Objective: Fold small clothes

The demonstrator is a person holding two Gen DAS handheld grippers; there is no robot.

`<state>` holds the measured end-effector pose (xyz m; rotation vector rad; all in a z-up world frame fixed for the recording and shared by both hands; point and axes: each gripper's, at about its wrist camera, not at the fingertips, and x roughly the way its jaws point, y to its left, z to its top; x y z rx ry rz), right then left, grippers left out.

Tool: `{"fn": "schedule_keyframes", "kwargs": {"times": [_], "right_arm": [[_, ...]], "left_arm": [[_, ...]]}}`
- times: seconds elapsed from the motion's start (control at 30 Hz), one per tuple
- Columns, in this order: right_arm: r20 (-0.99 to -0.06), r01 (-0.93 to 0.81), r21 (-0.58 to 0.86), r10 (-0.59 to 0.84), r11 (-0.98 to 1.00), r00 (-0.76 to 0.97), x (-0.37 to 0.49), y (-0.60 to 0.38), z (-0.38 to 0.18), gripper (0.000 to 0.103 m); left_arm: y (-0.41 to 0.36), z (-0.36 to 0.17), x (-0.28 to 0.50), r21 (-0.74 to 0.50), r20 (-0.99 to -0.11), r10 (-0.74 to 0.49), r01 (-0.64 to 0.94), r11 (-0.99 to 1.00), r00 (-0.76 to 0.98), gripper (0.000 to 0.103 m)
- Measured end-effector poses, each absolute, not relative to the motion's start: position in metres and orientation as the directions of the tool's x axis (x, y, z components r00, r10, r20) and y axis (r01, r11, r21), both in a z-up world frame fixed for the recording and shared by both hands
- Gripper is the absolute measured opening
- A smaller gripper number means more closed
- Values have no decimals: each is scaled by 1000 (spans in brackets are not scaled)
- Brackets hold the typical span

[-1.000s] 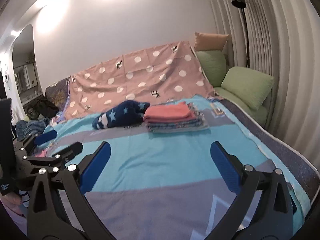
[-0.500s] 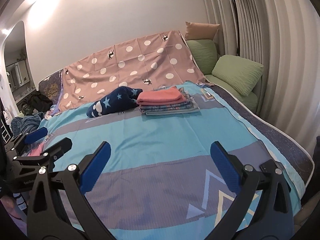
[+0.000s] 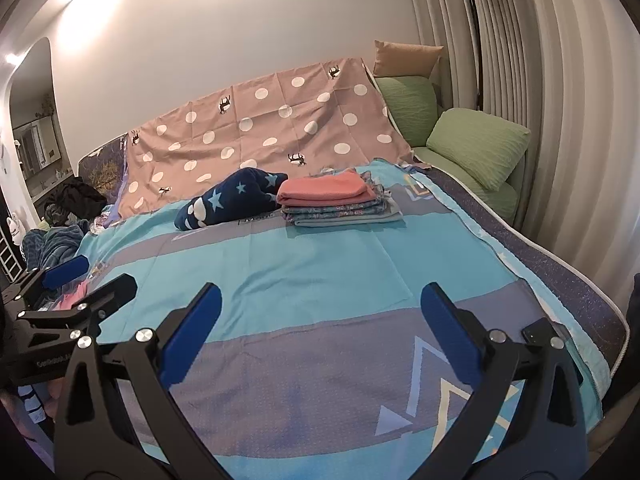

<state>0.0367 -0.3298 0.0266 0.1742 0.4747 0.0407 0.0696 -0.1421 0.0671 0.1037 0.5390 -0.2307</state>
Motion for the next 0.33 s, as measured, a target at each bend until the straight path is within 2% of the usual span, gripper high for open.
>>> {"fn": "schedule_keyframes", "kwargs": {"times": [0.33], "right_arm": [[-455,-1,149,70,989,888,40,-319,27,101]], "left_arm": [[-141,67,69,62,-523,-163,228,972,837,102]]}}
